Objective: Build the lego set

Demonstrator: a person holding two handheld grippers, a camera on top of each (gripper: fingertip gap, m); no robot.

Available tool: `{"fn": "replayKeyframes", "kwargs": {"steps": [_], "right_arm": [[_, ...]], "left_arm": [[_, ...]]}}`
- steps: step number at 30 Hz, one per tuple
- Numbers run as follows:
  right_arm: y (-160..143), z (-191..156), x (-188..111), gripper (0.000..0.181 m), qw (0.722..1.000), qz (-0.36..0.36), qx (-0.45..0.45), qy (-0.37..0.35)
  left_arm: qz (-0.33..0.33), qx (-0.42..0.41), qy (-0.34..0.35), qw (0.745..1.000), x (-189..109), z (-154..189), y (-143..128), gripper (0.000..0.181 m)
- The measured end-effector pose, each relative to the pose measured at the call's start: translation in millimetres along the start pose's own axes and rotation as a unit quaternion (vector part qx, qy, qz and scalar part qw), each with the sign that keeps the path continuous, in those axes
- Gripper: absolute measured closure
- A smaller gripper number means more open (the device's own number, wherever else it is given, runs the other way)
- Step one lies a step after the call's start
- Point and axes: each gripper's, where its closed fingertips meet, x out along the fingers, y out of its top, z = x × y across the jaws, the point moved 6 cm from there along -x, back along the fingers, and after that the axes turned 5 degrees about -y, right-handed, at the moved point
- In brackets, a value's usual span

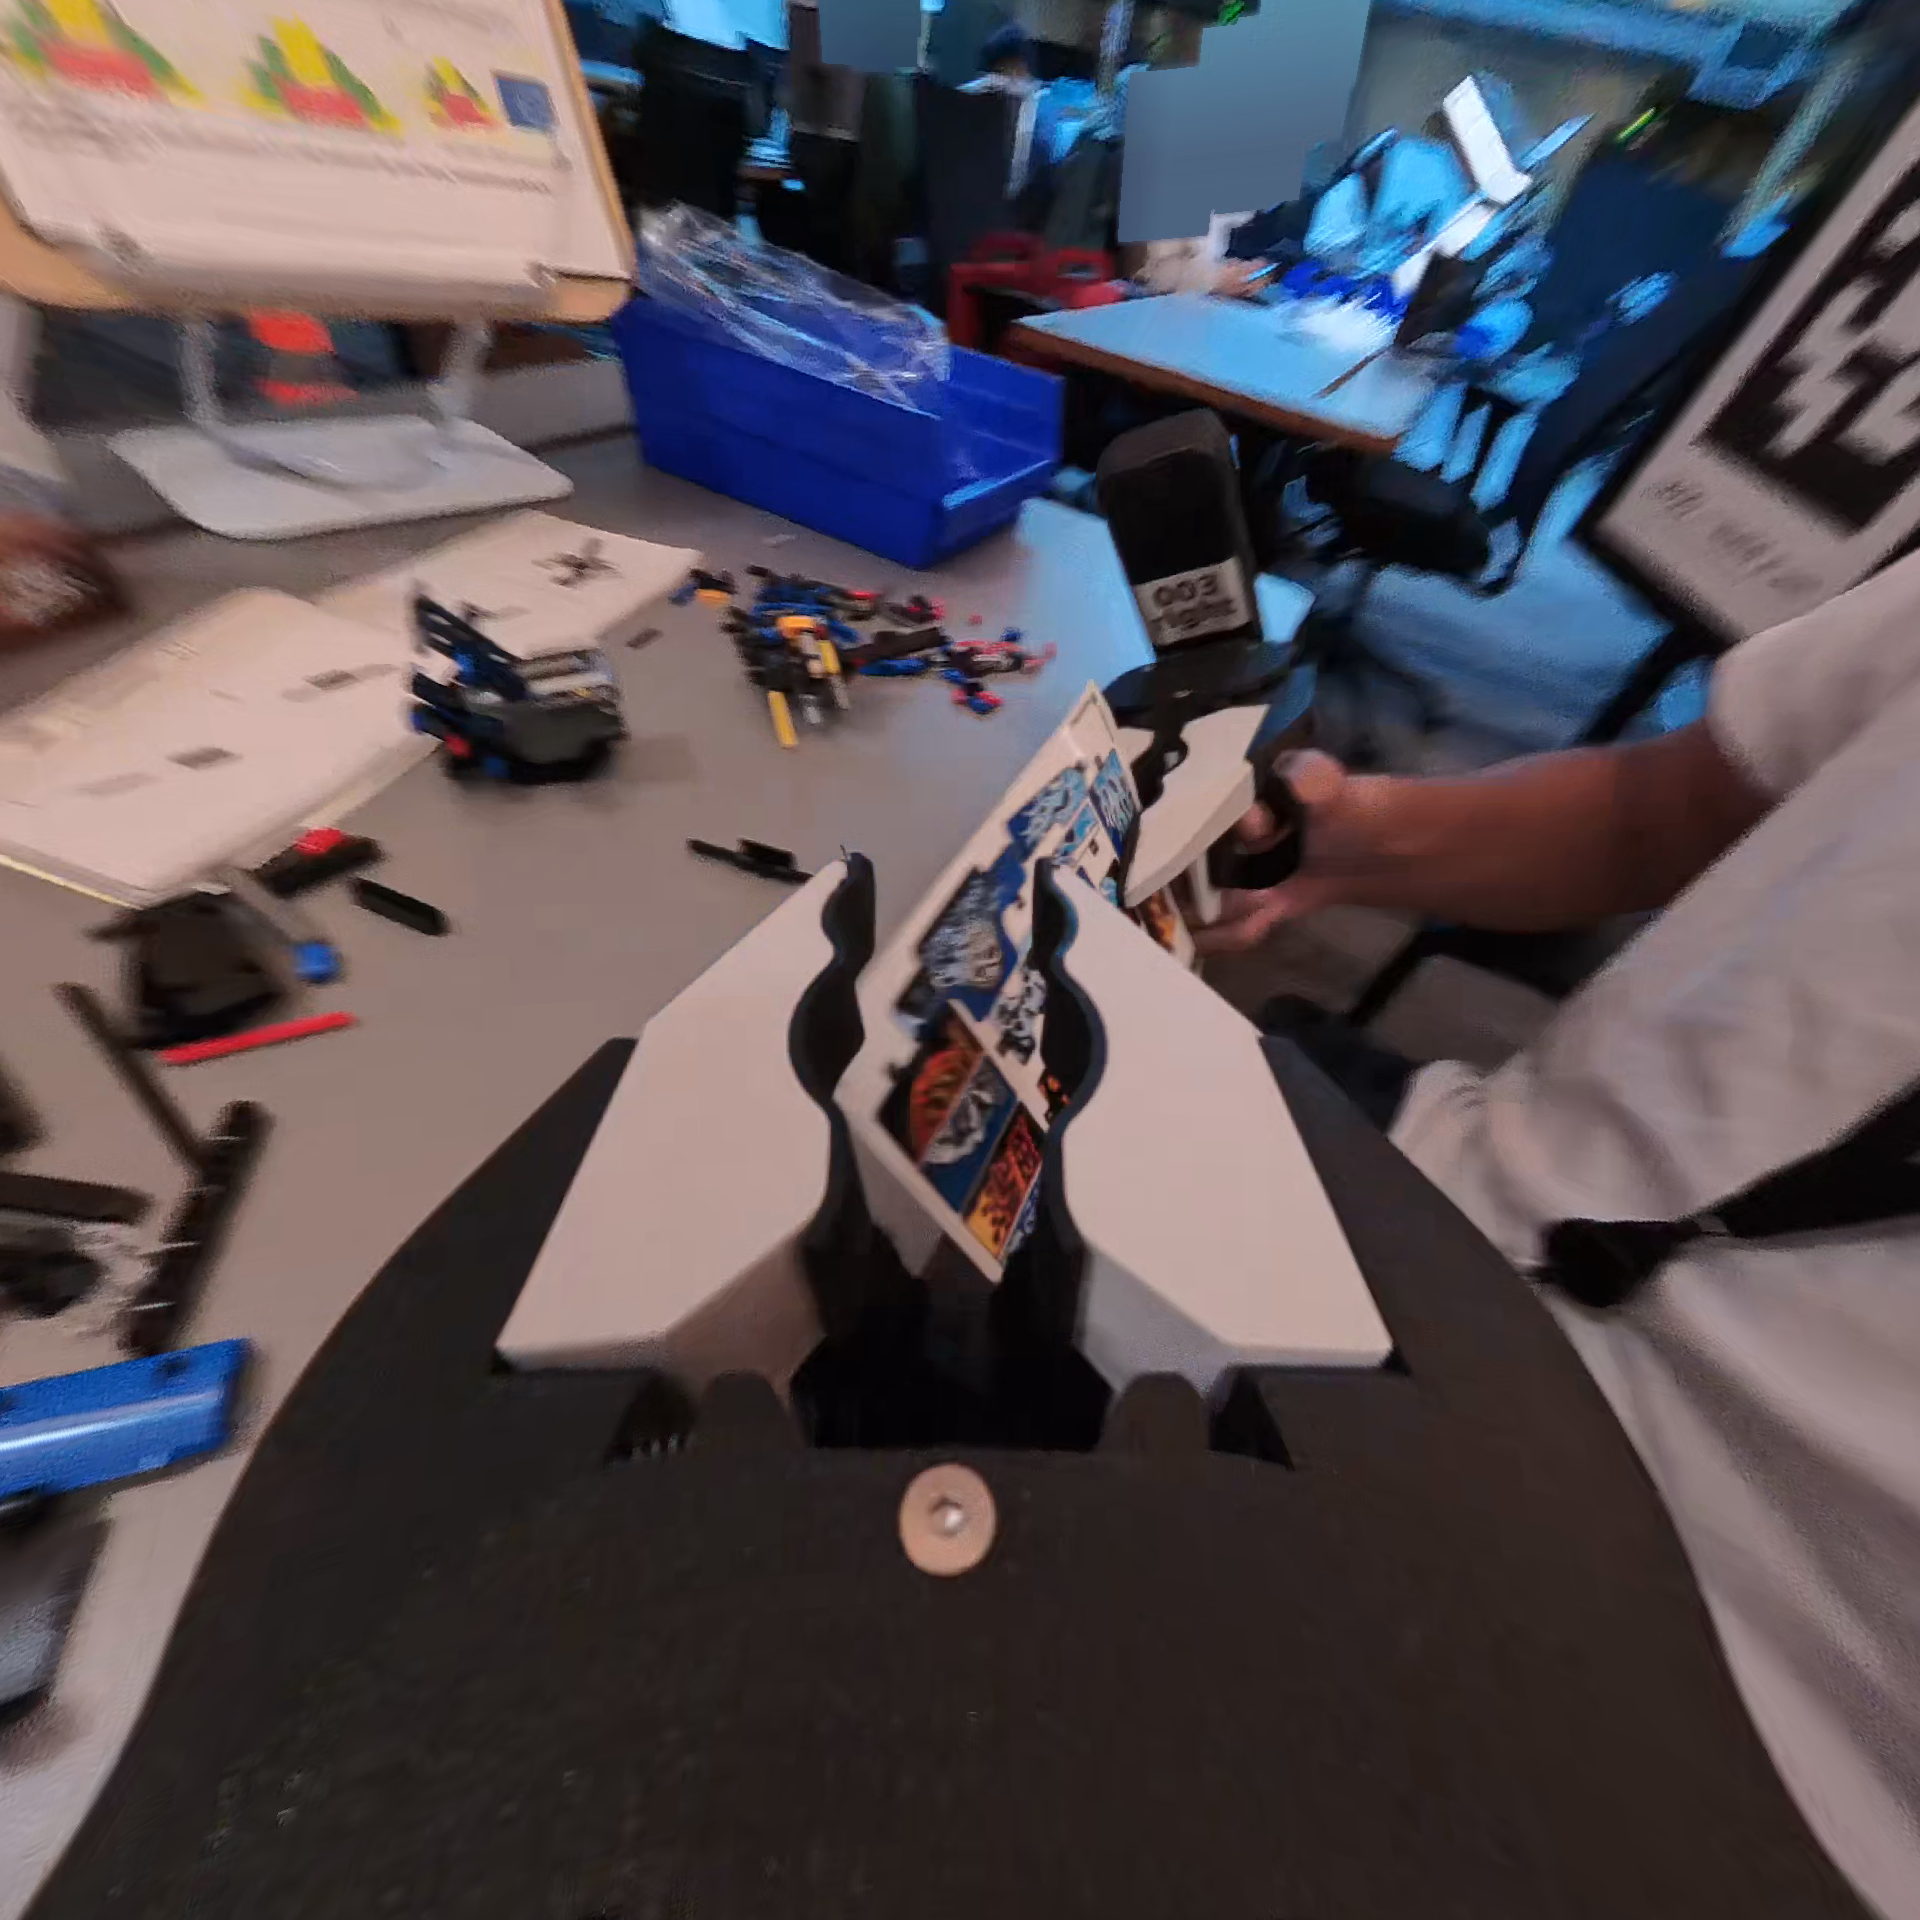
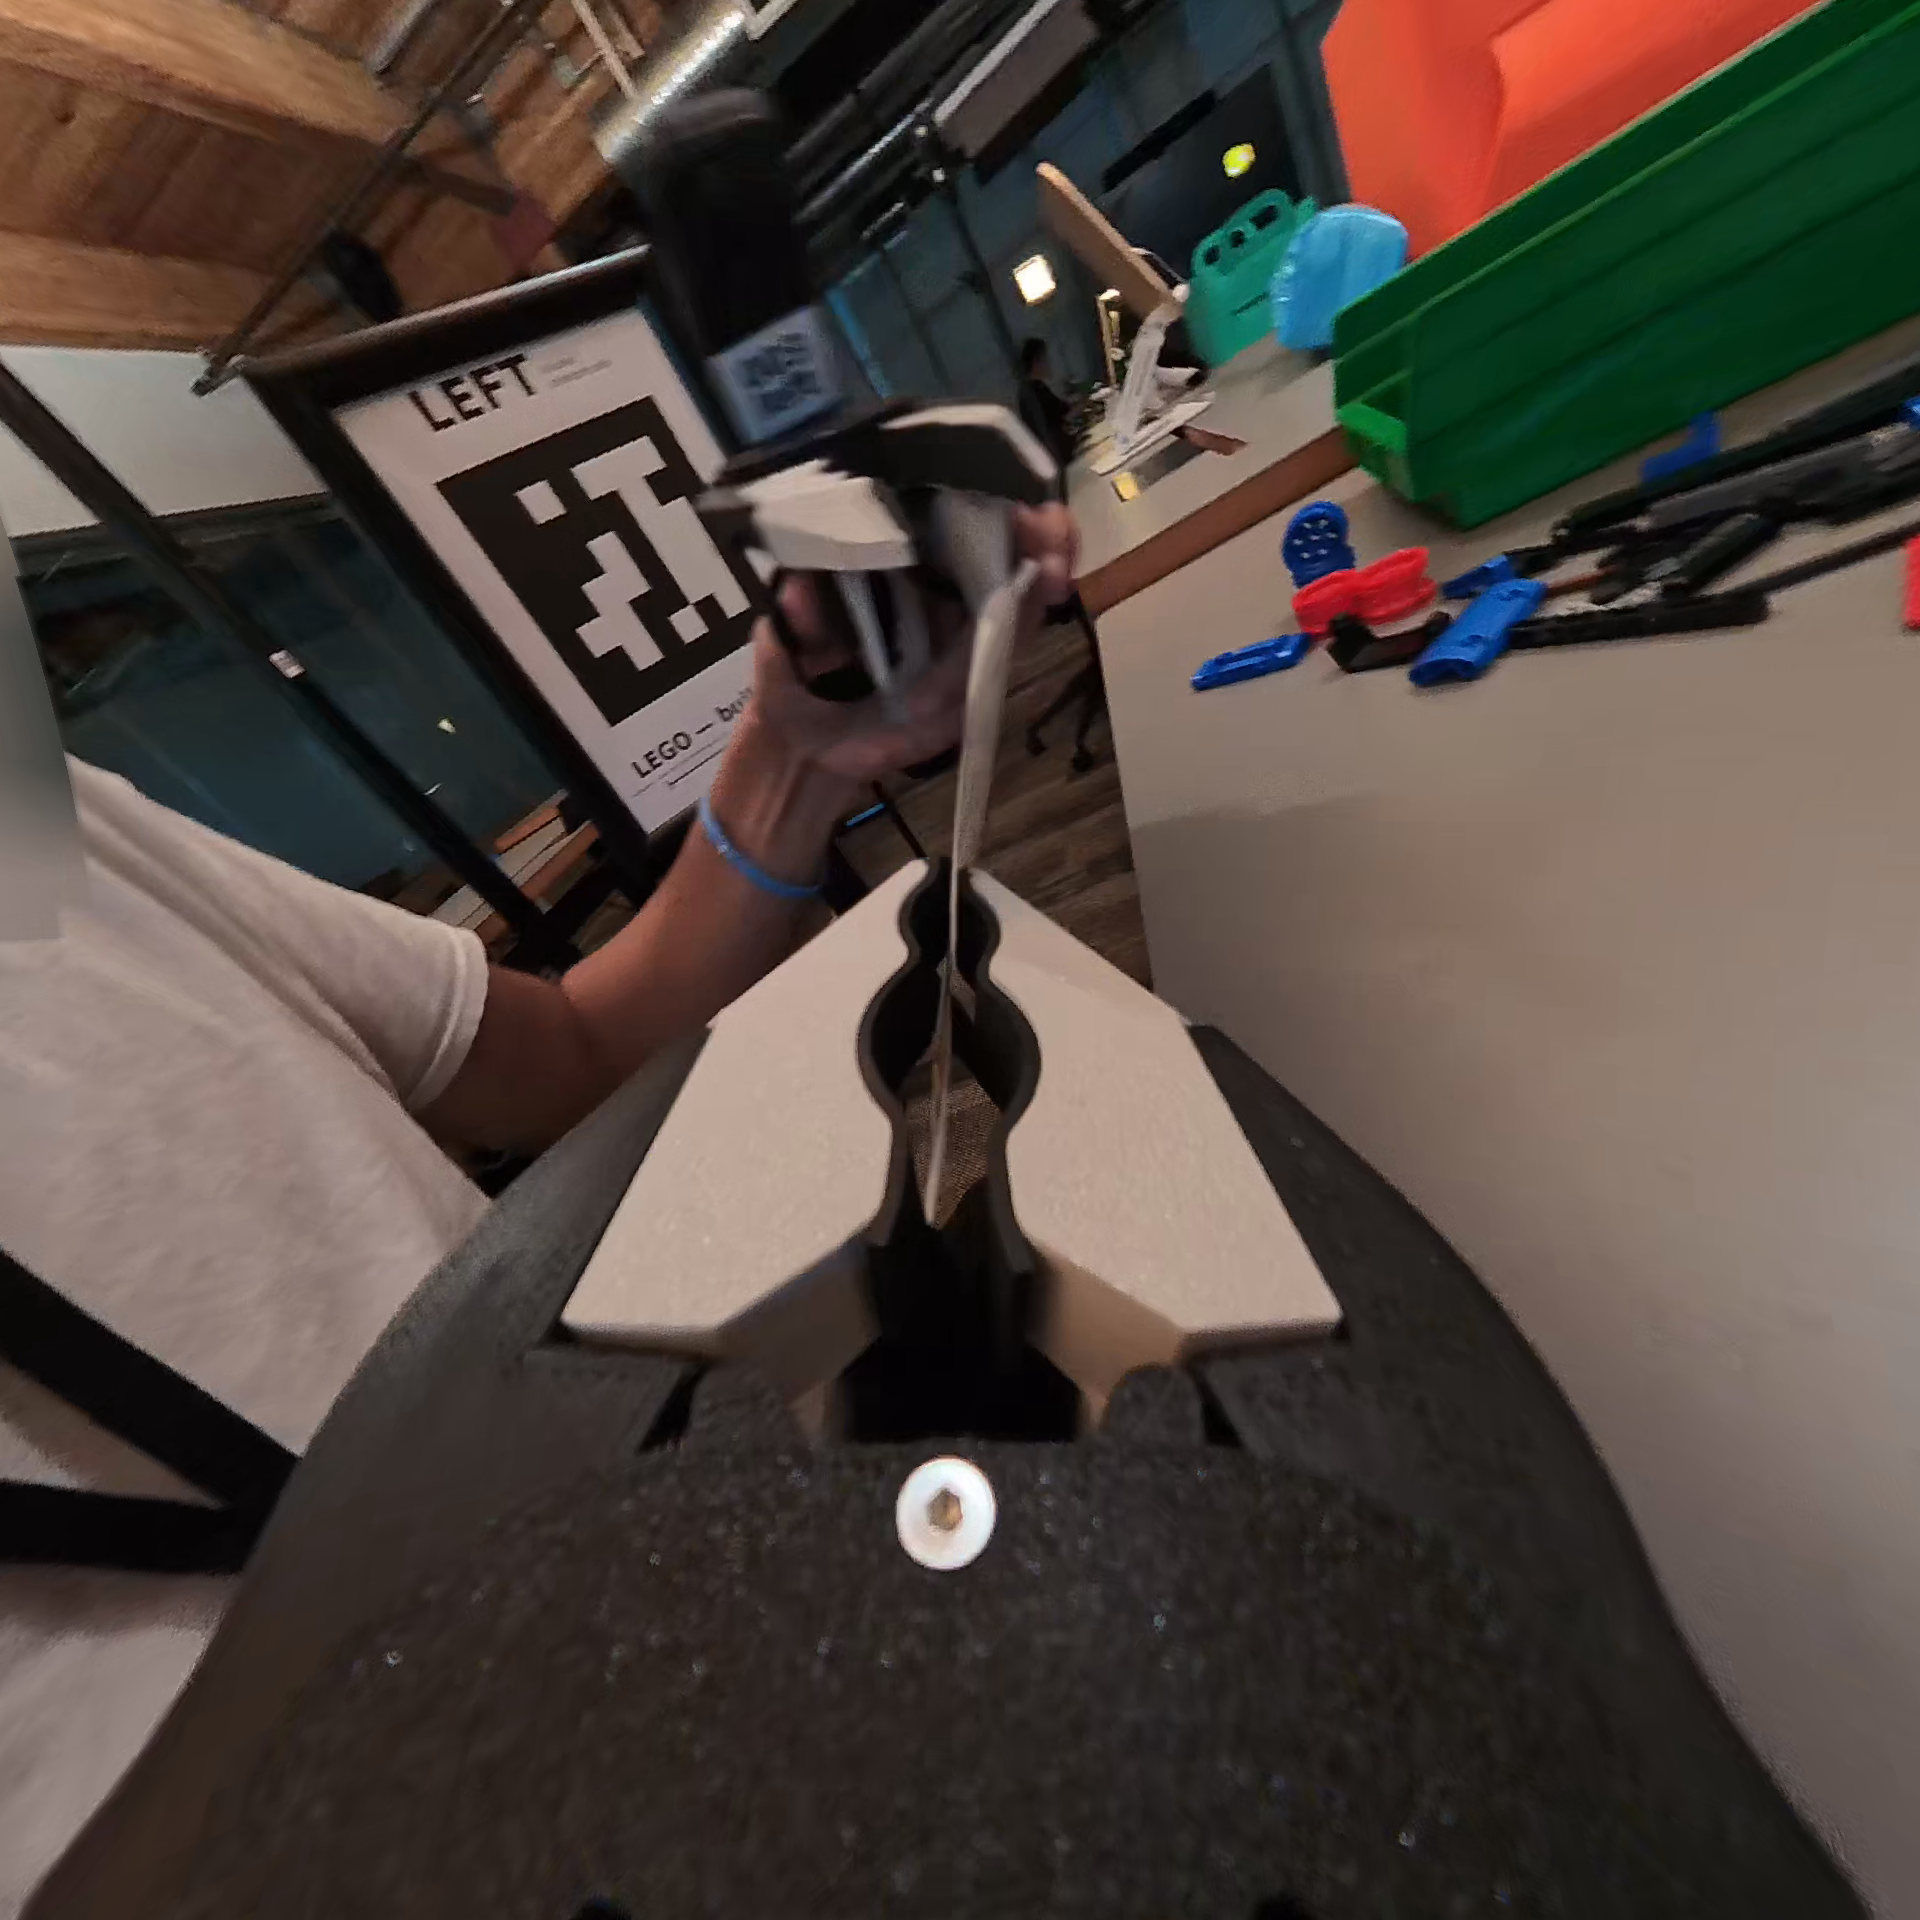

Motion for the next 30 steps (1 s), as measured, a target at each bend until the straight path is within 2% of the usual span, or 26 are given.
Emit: {"fn": "replayKeyframes", "kwargs": {"steps": [4,7,12,17,23,27,30], "right_arm": [[-2,12,-2,0.181,0.997,0.006,0.060,-0.053],[-3,8,0,0.181,0.995,0.009,0.094,-0.018],[-7,-2,4,0.181,0.997,0.012,0.074,0.024],[-7,-8,5,0.181,0.995,0.022,0.071,0.060],[-8,-11,3,0.181,0.996,0.030,0.033,0.075],[-3,-9,-2,0.181,0.997,0.054,-0.006,0.060],[1,-7,-5,0.181,0.996,0.075,-0.006,0.048]], "left_arm": [[-0.101,0.118,0.083,0.984,15,29,-7,0.159],[-0.129,0.123,0.047,0.983,33,47,-16,0.158],[-0.103,0.059,-0.031,0.992,51,51,-22,0.149],[-0.110,0.064,-0.023,0.992,56,50,-27,0.146],[-0.095,0.029,-0.054,0.994,55,53,-29,0.149],[-0.071,0.008,-0.063,0.995,48,55,-28,0.150],[-0.051,0.006,-0.030,0.998,44,57,-28,0.151]]}}
